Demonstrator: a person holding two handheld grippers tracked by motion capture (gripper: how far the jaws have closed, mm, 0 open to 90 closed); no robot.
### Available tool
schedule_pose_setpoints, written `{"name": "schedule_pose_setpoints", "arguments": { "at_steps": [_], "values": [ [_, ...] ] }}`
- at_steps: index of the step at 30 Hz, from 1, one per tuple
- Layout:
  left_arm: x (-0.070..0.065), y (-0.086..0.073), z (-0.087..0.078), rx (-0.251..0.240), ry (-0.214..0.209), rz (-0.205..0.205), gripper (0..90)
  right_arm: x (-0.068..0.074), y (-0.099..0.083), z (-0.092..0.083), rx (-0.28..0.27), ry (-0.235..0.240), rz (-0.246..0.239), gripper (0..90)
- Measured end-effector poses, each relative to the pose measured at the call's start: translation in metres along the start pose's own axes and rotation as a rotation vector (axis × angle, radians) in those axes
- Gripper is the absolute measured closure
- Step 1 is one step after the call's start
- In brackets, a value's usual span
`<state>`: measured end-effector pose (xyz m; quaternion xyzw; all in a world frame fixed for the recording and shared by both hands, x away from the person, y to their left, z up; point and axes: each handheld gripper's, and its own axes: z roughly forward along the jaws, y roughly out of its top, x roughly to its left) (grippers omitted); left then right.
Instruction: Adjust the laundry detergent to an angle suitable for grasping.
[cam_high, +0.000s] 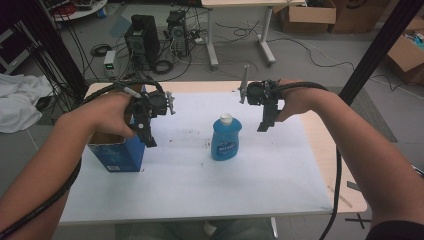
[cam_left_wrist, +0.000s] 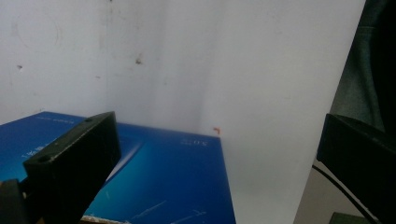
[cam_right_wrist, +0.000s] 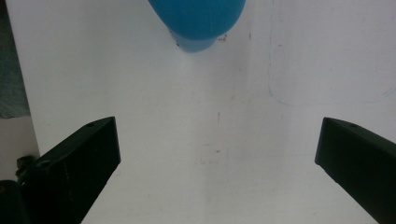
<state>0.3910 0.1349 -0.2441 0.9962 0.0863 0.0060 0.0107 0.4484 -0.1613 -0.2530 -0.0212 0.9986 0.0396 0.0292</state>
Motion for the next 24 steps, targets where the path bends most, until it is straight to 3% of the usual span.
{"name": "schedule_pose_setpoints", "arguments": {
  "at_steps": [10, 24],
  "values": [
    [-0.002, -0.002, -0.001, -0.004, 0.003, -0.013, 0.1, 0.006, 0.025, -0.025, -0.028, -0.023, -0.094, 0.0],
    [-0.004, -0.004, -0.001, -0.006, -0.002, -0.017, 0.1, 0.004, 0.055, -0.018, -0.044, 0.011, -0.163, 0.0]
  ]
}}
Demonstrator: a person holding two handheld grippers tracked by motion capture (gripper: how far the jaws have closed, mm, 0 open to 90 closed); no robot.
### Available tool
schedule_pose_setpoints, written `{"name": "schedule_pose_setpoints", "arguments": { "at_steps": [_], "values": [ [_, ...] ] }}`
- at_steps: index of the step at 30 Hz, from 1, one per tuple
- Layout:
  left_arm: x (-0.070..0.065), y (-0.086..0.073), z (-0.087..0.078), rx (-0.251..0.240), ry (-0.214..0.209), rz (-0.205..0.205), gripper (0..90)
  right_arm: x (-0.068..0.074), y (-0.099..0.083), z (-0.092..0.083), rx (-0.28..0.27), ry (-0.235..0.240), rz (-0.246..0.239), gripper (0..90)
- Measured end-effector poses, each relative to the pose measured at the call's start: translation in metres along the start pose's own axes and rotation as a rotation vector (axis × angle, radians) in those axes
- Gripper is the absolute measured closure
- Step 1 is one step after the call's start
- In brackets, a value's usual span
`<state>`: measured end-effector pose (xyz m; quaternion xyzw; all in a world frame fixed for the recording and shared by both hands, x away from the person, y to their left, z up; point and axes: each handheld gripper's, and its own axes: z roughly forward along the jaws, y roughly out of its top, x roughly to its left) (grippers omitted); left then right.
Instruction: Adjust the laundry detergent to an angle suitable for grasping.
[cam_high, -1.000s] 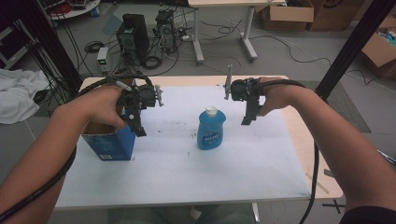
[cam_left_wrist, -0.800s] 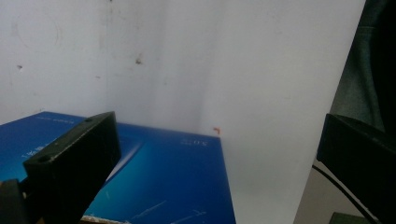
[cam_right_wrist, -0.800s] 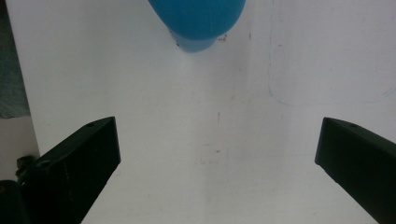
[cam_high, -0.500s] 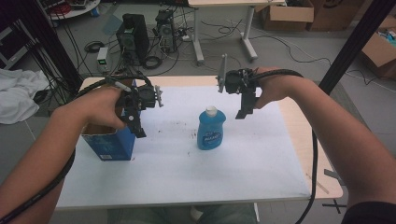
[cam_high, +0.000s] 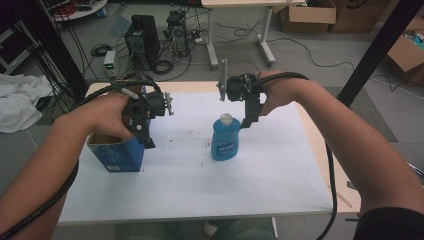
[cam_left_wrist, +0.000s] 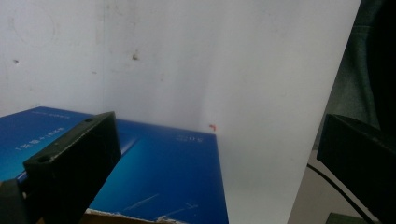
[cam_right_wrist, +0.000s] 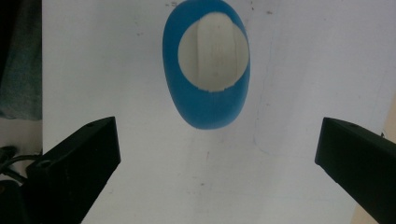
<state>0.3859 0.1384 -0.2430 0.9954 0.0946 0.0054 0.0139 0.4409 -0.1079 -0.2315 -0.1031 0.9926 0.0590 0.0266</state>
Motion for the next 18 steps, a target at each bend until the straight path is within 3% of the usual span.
{"name": "schedule_pose_setpoints", "arguments": {
  "at_steps": [18],
  "values": [
    [-0.002, -0.002, 0.004, 0.003, 0.001, -0.001, 0.1, -0.002, 0.019, 0.021, 0.033, 0.026, -0.043, 0.0]
  ]
}}
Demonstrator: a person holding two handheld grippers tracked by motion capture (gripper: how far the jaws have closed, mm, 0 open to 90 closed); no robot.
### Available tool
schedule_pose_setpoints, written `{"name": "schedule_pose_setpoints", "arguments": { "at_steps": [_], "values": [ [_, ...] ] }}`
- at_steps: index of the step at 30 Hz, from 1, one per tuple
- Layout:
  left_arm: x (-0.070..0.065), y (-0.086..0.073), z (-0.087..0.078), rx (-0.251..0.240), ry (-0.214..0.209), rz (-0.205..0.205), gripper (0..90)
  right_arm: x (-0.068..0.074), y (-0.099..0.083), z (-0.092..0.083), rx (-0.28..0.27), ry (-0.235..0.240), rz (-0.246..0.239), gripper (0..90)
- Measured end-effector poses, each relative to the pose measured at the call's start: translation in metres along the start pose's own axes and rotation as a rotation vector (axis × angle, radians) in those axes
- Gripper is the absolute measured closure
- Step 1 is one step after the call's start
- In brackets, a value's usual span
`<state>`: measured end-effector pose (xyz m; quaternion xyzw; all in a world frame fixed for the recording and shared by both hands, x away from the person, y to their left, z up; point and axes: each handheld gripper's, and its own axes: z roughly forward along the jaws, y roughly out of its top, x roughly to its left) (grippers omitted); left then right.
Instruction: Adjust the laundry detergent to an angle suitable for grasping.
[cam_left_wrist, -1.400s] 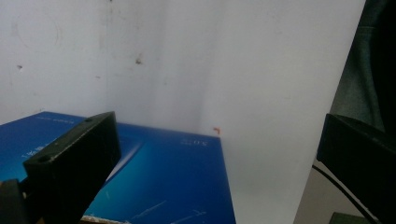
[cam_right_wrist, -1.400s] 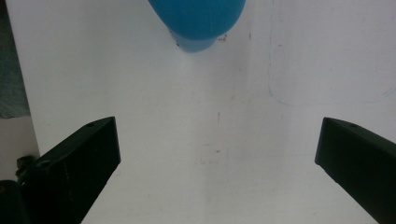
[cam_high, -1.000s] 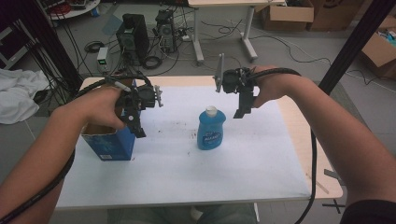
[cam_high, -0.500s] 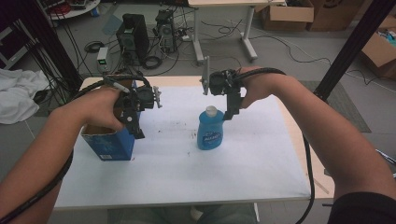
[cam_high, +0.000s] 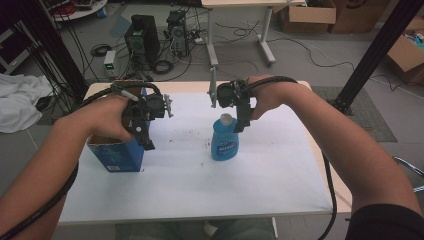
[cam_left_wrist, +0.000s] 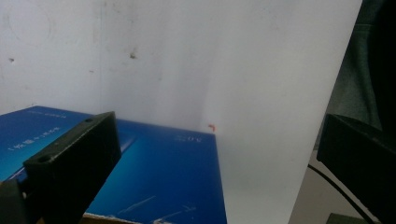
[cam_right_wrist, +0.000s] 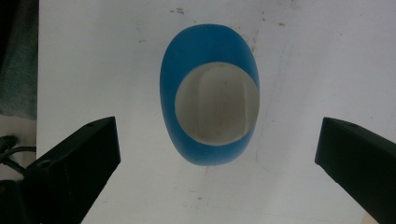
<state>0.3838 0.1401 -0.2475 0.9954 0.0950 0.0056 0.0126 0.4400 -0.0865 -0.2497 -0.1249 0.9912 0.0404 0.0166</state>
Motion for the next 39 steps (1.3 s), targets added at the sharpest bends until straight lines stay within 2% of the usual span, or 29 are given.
{"name": "schedule_pose_setpoints", "arguments": {
  "at_steps": [9, 16, 34, 39],
  "values": [
    [-0.002, -0.004, 0.001, -0.005, -0.002, -0.002, 0.1, 0.0, 0.01, 0.017, 0.012, 0.011, -0.014, 0.0],
    [-0.001, -0.008, 0.003, -0.003, -0.003, -0.01, 0.1, 0.0, 0.009, 0.03, 0.023, 0.018, -0.012, 0.0],
    [-0.002, -0.003, 0.004, -0.001, -0.004, 0.004, 0.1, 0.002, 0.007, 0.043, 0.004, 0.008, -0.016, 0.2],
    [-0.002, -0.003, 0.003, -0.007, -0.004, 0.0, 0.1, 0.001, 0.007, 0.045, -0.001, 0.007, -0.029, 3.6]
  ]
}}
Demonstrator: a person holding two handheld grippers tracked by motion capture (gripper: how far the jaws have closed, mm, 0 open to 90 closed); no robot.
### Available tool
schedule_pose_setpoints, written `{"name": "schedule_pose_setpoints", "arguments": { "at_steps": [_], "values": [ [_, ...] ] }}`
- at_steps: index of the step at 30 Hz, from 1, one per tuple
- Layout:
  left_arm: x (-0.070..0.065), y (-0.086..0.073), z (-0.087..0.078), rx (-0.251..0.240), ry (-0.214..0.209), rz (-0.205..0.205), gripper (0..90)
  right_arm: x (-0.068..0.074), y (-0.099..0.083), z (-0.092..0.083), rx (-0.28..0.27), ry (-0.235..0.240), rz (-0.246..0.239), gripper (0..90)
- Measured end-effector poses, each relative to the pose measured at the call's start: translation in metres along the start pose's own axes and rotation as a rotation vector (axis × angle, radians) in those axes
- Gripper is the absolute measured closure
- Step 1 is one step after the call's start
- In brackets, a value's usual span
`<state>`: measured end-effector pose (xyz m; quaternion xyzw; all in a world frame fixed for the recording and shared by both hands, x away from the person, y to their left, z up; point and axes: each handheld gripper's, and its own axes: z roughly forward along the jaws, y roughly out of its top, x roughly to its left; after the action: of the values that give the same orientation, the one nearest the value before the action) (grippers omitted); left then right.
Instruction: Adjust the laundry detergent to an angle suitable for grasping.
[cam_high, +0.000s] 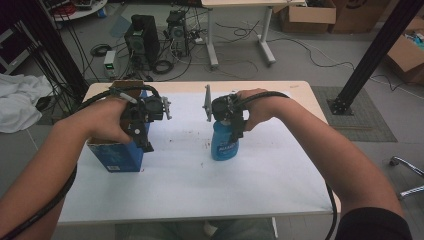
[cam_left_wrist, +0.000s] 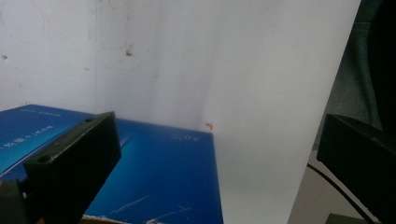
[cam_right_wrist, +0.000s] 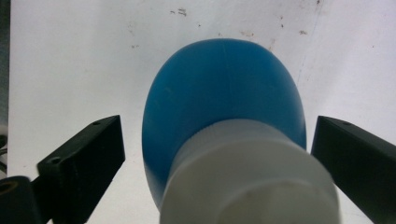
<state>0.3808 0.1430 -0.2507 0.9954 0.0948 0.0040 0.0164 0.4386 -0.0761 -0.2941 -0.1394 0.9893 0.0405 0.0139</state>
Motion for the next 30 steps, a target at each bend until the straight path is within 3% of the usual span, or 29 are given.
{"name": "schedule_pose_setpoints", "arguments": {
  "at_steps": [16, 30],
  "values": [
    [-0.0005, 0.0021, 0.0029, 0.001, -0.001, 0.003, 0.1, -0.0005, -0.0008, 0.0037, 0.019, -0.003, -0.026, 13.0],
    [0.0002, 0.003, 0.0047, 0.002, -0.001, 0.003, 0.1, -0.0007, -0.0021, 0.0045, 0.016, -0.007, -0.018, 19.4]
  ]
}}
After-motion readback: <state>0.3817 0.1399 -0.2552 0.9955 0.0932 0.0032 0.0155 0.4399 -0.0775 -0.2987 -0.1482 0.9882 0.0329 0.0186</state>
